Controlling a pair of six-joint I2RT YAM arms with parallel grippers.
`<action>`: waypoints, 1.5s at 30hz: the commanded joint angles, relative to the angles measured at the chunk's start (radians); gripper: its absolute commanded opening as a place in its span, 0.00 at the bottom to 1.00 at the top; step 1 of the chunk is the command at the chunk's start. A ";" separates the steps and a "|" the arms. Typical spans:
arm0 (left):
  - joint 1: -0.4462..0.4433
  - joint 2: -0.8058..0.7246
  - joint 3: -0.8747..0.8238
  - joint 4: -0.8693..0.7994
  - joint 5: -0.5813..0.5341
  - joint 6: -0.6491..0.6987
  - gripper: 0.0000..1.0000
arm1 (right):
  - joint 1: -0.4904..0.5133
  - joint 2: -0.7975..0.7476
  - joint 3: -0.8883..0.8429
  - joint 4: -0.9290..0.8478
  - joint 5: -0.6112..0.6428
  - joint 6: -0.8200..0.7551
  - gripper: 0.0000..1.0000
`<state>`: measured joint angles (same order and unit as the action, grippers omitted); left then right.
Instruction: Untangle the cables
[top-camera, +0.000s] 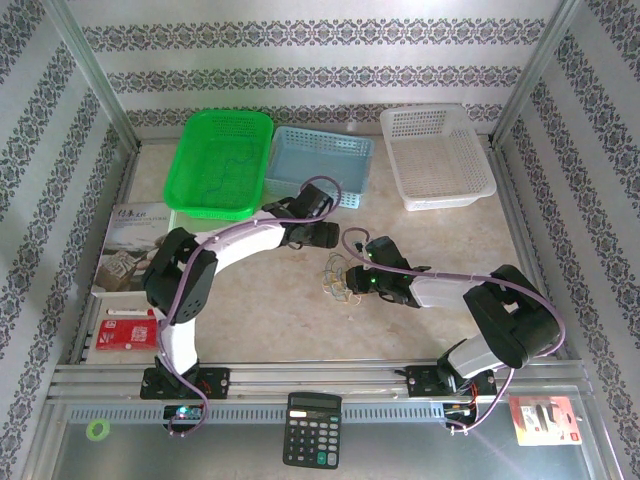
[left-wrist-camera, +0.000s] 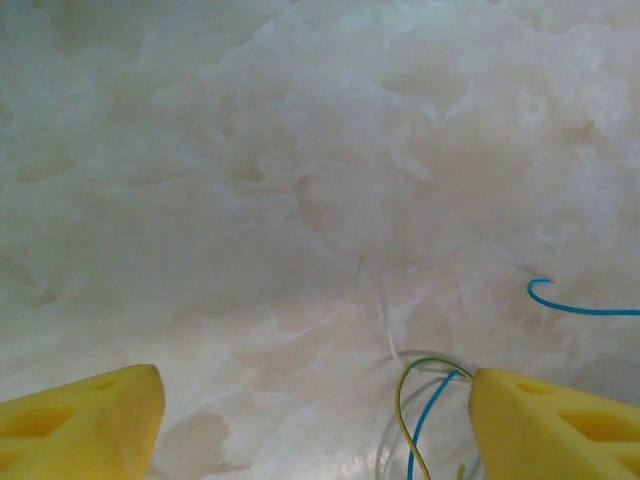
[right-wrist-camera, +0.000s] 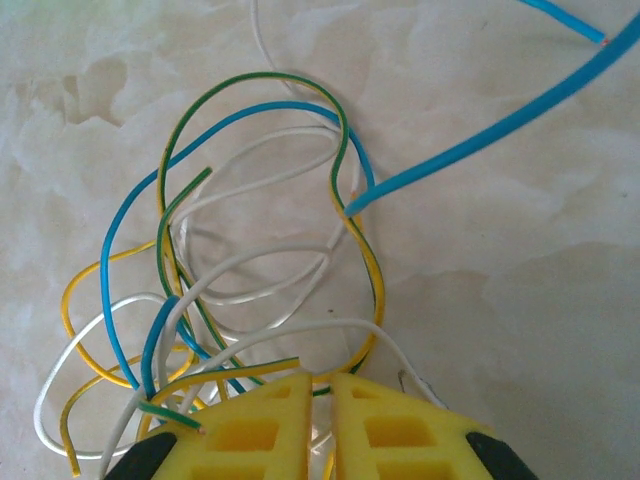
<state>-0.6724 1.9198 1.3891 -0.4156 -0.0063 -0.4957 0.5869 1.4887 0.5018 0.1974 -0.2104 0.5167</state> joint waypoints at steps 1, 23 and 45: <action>-0.023 0.057 0.065 -0.085 -0.062 0.024 0.75 | 0.006 0.001 -0.022 0.031 0.002 -0.009 0.14; -0.075 0.244 0.223 -0.138 -0.134 0.022 0.46 | 0.005 0.002 -0.043 0.054 0.006 -0.007 0.14; -0.102 0.257 0.242 -0.138 -0.154 0.034 0.00 | 0.005 0.000 -0.042 0.055 0.005 -0.007 0.14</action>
<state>-0.7628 2.1853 1.6127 -0.5167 -0.1352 -0.4747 0.5869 1.4887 0.4751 0.2478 -0.2104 0.5167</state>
